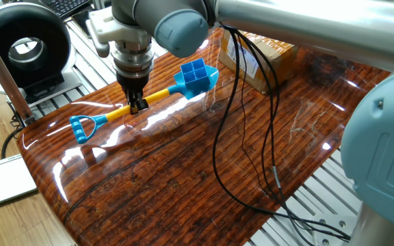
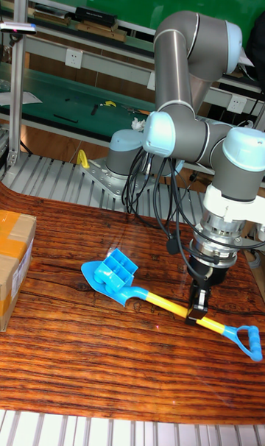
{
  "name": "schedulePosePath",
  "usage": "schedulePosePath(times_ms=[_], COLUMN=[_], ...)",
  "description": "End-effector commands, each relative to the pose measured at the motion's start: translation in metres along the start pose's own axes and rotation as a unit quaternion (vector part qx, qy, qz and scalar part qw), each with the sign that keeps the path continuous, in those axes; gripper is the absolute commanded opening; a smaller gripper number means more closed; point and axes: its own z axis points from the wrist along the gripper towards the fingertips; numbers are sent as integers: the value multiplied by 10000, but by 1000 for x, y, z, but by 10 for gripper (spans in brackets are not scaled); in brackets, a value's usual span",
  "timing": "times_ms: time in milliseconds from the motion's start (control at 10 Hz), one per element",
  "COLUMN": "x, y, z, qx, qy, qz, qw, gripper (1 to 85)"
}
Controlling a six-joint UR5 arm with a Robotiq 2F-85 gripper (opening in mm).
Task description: Use a shovel to scoop up an object
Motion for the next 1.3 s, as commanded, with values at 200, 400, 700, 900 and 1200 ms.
schedulePosePath(times_ms=[200, 400, 700, 900, 1200], x=[-4, -4, -4, -4, -4], y=[-1, -1, -1, 0, 0], z=[0, 0, 0, -1, -2], qx=[-8, -8, -8, -31, -33], qy=[-57, -57, -57, -84, -91], qz=[53, 53, 69, 111, 120], qw=[10000, 10000, 10000, 9999, 9999], gripper=[13, 13, 13, 13, 13])
